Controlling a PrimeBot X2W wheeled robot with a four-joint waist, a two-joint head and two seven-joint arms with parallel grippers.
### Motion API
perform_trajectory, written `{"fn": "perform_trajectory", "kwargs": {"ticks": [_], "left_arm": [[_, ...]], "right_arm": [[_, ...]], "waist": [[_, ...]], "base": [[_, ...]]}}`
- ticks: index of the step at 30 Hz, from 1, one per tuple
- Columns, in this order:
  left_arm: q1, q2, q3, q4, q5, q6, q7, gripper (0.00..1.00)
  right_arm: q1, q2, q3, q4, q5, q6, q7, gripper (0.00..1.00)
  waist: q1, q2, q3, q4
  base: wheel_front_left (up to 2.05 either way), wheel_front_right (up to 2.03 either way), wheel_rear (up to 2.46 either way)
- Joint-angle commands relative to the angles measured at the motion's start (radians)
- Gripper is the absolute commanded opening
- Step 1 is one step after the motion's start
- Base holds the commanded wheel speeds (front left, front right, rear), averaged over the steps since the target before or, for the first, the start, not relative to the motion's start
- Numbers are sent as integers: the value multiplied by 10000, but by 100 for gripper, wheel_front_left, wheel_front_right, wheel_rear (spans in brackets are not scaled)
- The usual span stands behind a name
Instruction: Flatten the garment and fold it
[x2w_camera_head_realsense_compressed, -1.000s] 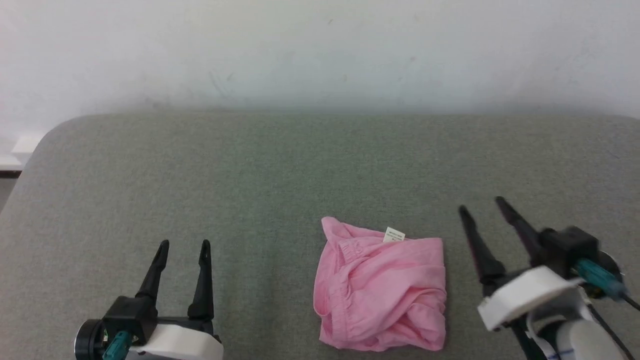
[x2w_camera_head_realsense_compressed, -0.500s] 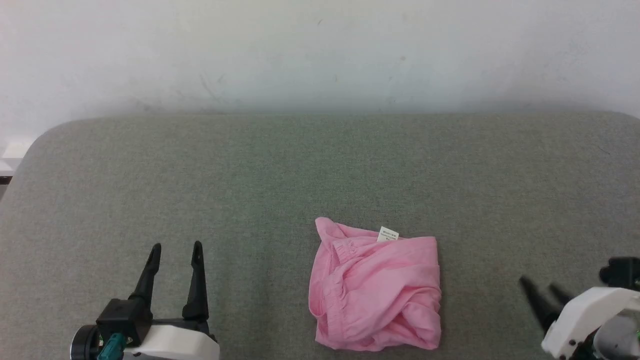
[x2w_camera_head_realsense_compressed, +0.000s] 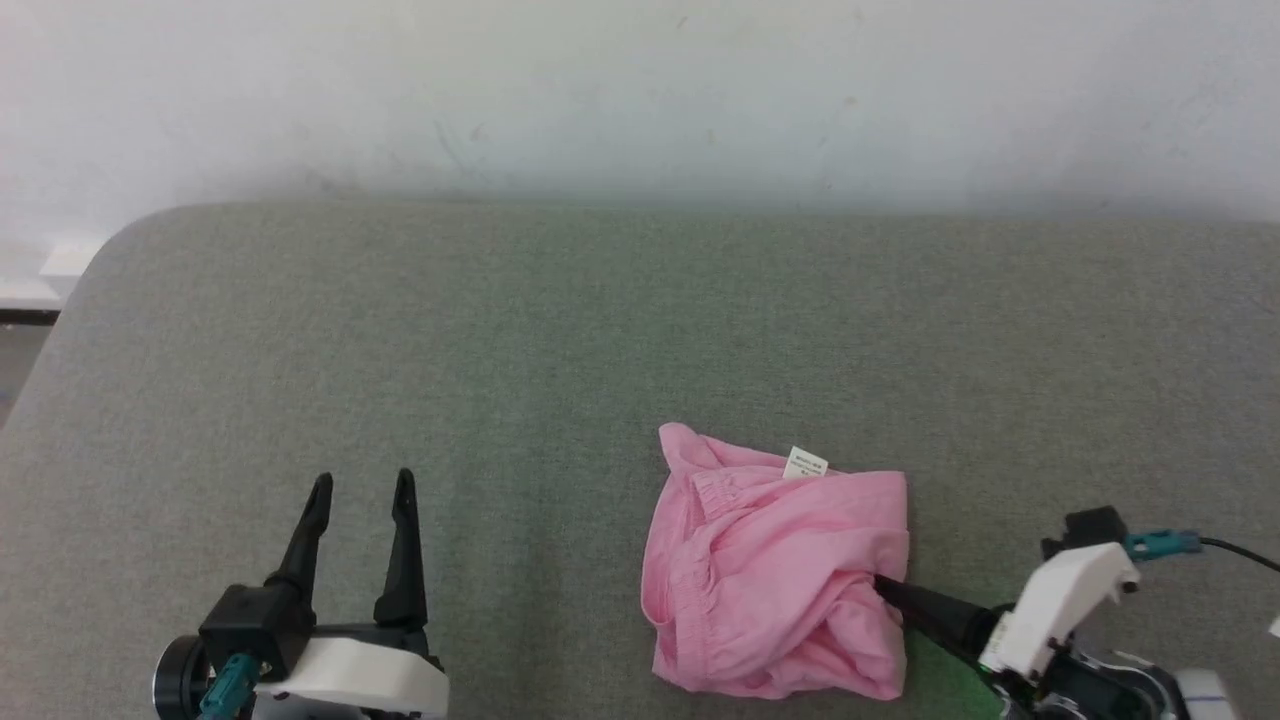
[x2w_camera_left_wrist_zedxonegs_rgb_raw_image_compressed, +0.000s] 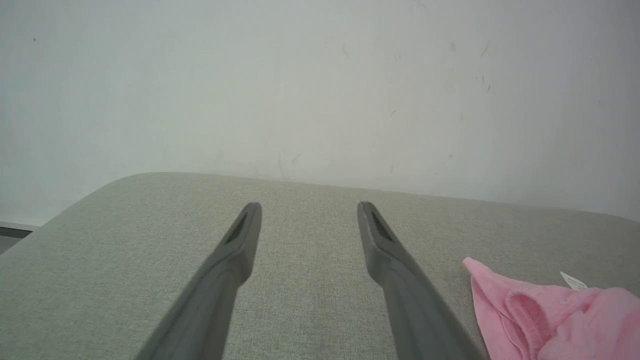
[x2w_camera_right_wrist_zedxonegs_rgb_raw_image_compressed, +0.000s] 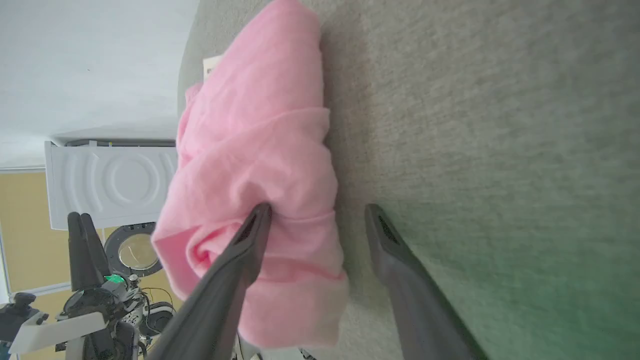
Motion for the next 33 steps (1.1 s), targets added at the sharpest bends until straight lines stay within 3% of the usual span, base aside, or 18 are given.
{"fn": "perform_trajectory", "kwargs": {"ticks": [1,4,5,7,8,13,21,26,33], "left_arm": [[-154,-40,20,35,55,-79,-47,100],[-233,-77,-8,89,64,-123,-47,100],[-255,-88,-12,110,64,-135,-47,100],[-278,-106,-10,150,67,-157,-47,100],[-278,-114,-10,169,73,-169,-47,100],[-139,-135,21,211,195,-195,-47,100],[2,-155,28,189,309,-290,-47,100],[-22,-182,-9,56,347,-263,-47,100],[-508,-174,-56,-406,527,-319,-47,100]], "right_arm": [[-249,42,196,260,154,-7,-144,100],[-527,49,905,1006,344,-7,-435,100],[-604,50,1161,1213,185,-7,-527,64],[-745,51,1610,1507,-20,-7,-637,9],[-806,48,1813,1564,-107,-7,-713,0],[-953,-535,3042,996,-863,-7,-1347,0],[-1366,-2994,5454,-814,-4467,-7,-2500,0],[-1688,-4155,5976,-1746,-6404,-7,-2310,0],[-2025,-5280,5631,-2345,-6707,-7,-1551,0]], "waist": [[0,0,74,83],[0,0,112,177],[0,0,117,200],[0,0,107,220],[0,0,88,223],[0,0,-102,71],[0,0,-318,-746],[0,0,-169,-1627],[0,0,980,-3183]], "base": [[0,0,0],[0,0,0],[0,0,0],[0,0,0],[0,0,0],[0,0,0],[0,0,0],[0,0,0],[0,0,0]]}}
